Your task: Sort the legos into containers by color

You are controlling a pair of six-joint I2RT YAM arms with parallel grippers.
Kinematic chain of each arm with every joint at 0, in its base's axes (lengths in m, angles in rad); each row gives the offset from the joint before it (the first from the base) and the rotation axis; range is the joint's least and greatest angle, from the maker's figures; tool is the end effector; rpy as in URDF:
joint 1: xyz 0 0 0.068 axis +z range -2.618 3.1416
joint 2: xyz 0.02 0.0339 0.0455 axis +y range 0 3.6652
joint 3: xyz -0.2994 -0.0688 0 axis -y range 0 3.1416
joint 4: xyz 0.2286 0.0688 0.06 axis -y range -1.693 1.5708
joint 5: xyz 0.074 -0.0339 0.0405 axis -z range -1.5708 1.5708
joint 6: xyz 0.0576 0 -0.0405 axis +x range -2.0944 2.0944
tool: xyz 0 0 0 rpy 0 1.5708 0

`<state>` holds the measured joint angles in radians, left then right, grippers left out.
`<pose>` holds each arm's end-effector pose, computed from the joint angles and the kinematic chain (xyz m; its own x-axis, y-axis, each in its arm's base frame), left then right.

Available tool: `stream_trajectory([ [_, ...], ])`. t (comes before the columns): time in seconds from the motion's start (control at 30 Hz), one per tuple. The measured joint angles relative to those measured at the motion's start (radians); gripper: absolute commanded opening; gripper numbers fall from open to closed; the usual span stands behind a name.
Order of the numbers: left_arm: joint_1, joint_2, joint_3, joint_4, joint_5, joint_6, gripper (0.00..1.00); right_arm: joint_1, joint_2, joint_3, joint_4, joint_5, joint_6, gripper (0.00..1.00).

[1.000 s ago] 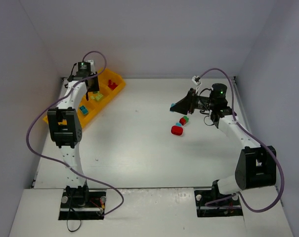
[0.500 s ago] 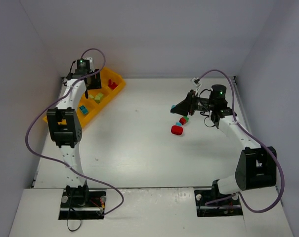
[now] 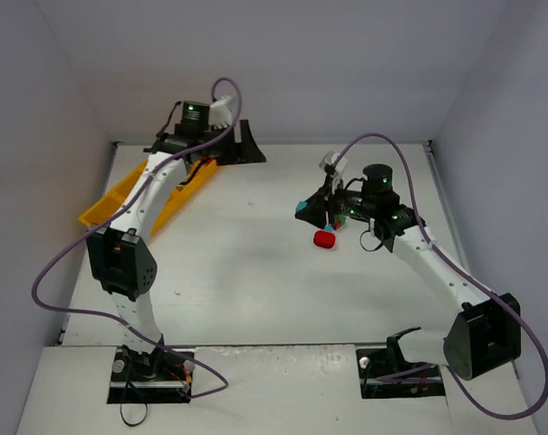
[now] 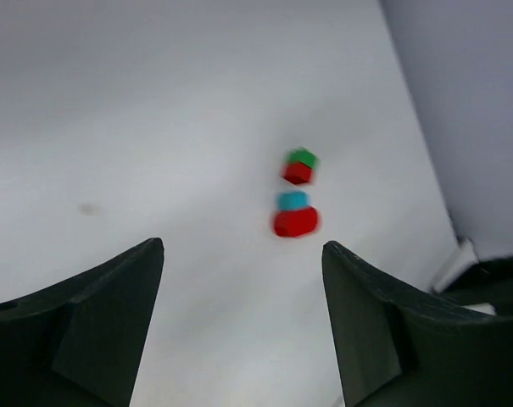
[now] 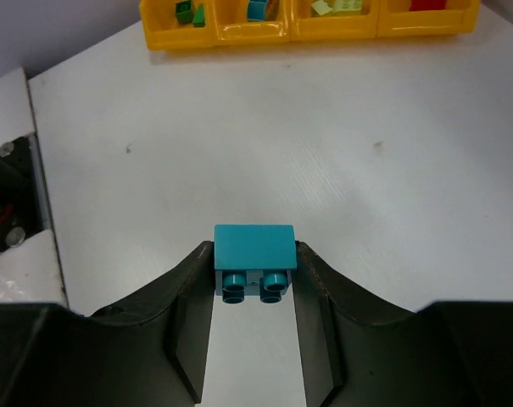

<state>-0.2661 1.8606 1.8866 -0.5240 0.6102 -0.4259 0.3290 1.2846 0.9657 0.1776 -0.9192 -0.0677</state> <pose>0.4149 -0.1473 0.4084 -0.7094 -0.1576 -0.6870 0.4482 0.6514 -0.6122 0.2494 0.1336 0.3707 -0.0693 -0.0670 -0.9953 -0.9478 0.3158 0.0447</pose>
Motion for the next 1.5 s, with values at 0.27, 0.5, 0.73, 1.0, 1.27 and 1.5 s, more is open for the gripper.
stream_trajectory([
  [0.27, -0.163, 0.008, 0.000, -0.019, 0.208, -0.084, 0.69, 0.018, -0.029, 0.001, -0.041, 0.156, -0.120, 0.10],
  [0.5, -0.178, 0.010, 0.000, -0.035, 0.327, -0.103, 0.69, 0.019, -0.029, 0.001, -0.063, 0.171, -0.159, 0.11],
  [0.73, -0.237, 0.071, 0.073, -0.148, 0.344, -0.060, 0.69, 0.019, -0.029, 0.001, -0.069, 0.162, -0.171, 0.13],
  [1.0, -0.281, 0.125, 0.090, -0.194, 0.359, -0.025, 0.69, 0.019, -0.024, 0.003, -0.085, 0.097, -0.178, 0.14],
  [1.27, -0.284, 0.127, 0.099, -0.209, 0.402, -0.019, 0.65, 0.019, -0.010, 0.003, -0.087, 0.064, -0.190, 0.14],
  [1.5, -0.294, 0.150, 0.100, -0.212, 0.429, -0.020, 0.60, 0.019, -0.007, 0.003, -0.099, 0.048, -0.196, 0.14],
])
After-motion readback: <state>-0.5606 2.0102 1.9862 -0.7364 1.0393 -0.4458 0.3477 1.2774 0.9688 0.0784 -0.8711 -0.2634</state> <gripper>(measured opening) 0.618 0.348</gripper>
